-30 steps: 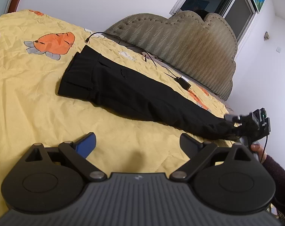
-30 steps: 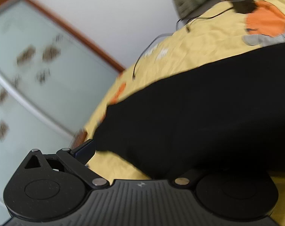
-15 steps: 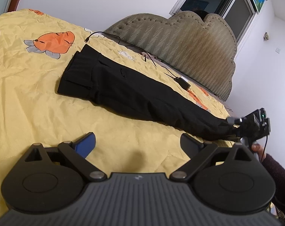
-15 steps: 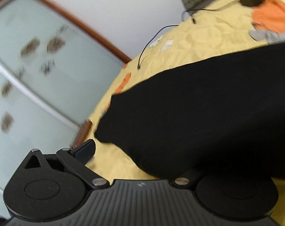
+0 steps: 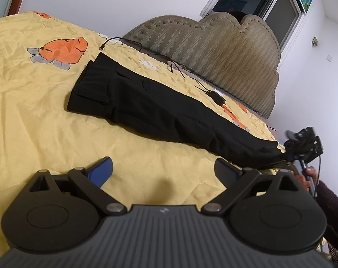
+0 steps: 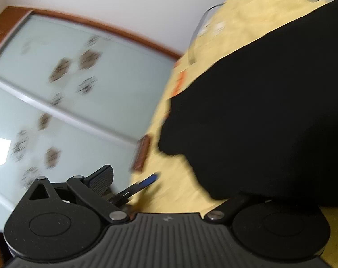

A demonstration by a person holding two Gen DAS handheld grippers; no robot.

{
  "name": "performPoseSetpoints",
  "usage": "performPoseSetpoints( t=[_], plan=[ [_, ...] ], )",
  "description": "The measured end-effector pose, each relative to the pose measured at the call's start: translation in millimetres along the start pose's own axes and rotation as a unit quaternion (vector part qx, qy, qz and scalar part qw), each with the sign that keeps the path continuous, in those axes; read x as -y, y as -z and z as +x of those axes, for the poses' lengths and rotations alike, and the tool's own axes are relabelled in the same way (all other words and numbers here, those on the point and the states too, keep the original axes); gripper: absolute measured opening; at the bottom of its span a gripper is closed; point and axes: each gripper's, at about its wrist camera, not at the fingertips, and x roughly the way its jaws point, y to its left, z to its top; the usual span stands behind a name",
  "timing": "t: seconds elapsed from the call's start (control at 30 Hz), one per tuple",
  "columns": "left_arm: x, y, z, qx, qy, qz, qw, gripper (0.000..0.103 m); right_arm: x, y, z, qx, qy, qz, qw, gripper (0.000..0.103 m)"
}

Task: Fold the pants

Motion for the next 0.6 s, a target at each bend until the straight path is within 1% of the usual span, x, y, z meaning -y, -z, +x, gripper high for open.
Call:
performPoseSetpoints(
  t=[0.03,0.1,0.13,0.2,0.27,0.37,0.4,0.47,0.57,0.6],
  plan=[
    [0,0,0,0.000,0.000,0.000,1.0000,0.097,-1,1,4,-0.002,0.005,-0.009,1.000,0.103],
    [0,0,0,0.000,0.001,-0.001,1.0000,0.097,-4,4,13,-0.018,-0.001,-0.024,1.000,0.103],
    [0,0,0,0.000,0.002,-0.001,1.0000,0.097,-4,6,17,-0.030,-0.013,-0.017,0.999,0.103],
    [0,1,-1,0.001,0.002,-0.002,1.0000,0.097,-6,8,25,-0.059,-0.053,0.000,0.997,0.103],
    [0,1,-1,0.001,0.003,-0.002,1.0000,0.097,-14,11,23,-0.056,-0.062,-0.009,0.996,0.103],
    [0,1,-1,0.001,0.004,-0.002,1.0000,0.097,-14,14,15,-0.038,-0.082,0.000,0.996,0.103],
    [0,1,0,0.001,0.004,-0.002,1.0000,0.097,-12,14,13,-0.031,-0.078,0.003,0.996,0.103],
    [0,1,-1,0.001,0.004,-0.001,1.0000,0.098,-14,13,16,-0.012,-0.034,-0.009,0.999,0.103],
    [1,1,-1,0.001,0.004,-0.001,1.0000,0.098,-20,13,35,-0.019,0.045,-0.055,0.997,0.103],
    [1,1,-1,0.001,0.004,-0.002,1.0000,0.098,-26,16,42,-0.024,0.056,-0.079,0.995,0.103]
  ],
)
